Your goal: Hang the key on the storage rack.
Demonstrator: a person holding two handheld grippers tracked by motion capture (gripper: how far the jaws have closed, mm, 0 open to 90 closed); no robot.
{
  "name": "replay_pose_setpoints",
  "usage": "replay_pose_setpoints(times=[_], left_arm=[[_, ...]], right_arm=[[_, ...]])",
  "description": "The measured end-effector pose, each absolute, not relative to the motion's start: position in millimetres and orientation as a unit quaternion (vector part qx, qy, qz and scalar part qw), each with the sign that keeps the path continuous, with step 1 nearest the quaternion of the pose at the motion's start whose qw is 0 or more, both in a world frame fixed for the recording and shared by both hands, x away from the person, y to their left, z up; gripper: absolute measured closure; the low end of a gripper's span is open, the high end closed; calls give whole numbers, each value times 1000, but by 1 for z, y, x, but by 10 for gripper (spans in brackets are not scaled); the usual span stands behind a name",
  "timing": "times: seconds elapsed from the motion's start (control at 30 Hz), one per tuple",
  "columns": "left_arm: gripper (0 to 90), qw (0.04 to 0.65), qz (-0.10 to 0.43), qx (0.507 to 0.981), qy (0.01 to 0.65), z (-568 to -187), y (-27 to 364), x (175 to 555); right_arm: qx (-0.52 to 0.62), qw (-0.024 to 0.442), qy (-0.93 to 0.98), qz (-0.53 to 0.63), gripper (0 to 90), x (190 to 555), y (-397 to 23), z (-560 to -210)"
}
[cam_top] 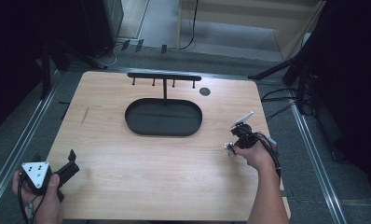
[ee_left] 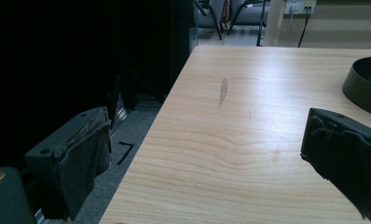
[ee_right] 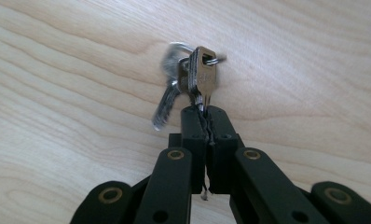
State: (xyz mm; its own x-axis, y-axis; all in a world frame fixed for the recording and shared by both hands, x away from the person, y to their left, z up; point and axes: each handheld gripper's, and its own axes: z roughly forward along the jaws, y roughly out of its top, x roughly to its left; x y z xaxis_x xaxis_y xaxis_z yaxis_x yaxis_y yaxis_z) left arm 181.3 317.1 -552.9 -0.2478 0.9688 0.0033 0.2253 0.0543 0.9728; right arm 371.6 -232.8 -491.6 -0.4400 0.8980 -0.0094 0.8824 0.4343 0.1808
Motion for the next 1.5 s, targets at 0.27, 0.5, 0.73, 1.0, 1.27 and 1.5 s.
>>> replay_pose_setpoints(times=[0.27,0.5,0.73,1.0,1.27,1.5], left_arm=[[22,380,490,482,619,-553,317,181],[22,381,488,482,620,-553,318,181],[22,380,488,483,620,-553,317,182],[22,382,482,485,622,-553,317,182],[22,380,481,484,624,-552,317,182],[22,379,482,485,624,-552,316,182]], right_arm=[[491,73,866,65,882,376,-220,-463],[483,78,869,71,882,384,-203,-435],[485,87,867,80,882,395,-177,-400],[482,104,865,91,881,403,-156,-377],[480,106,866,95,881,409,-134,-362],[476,113,866,102,881,416,-117,-350]])
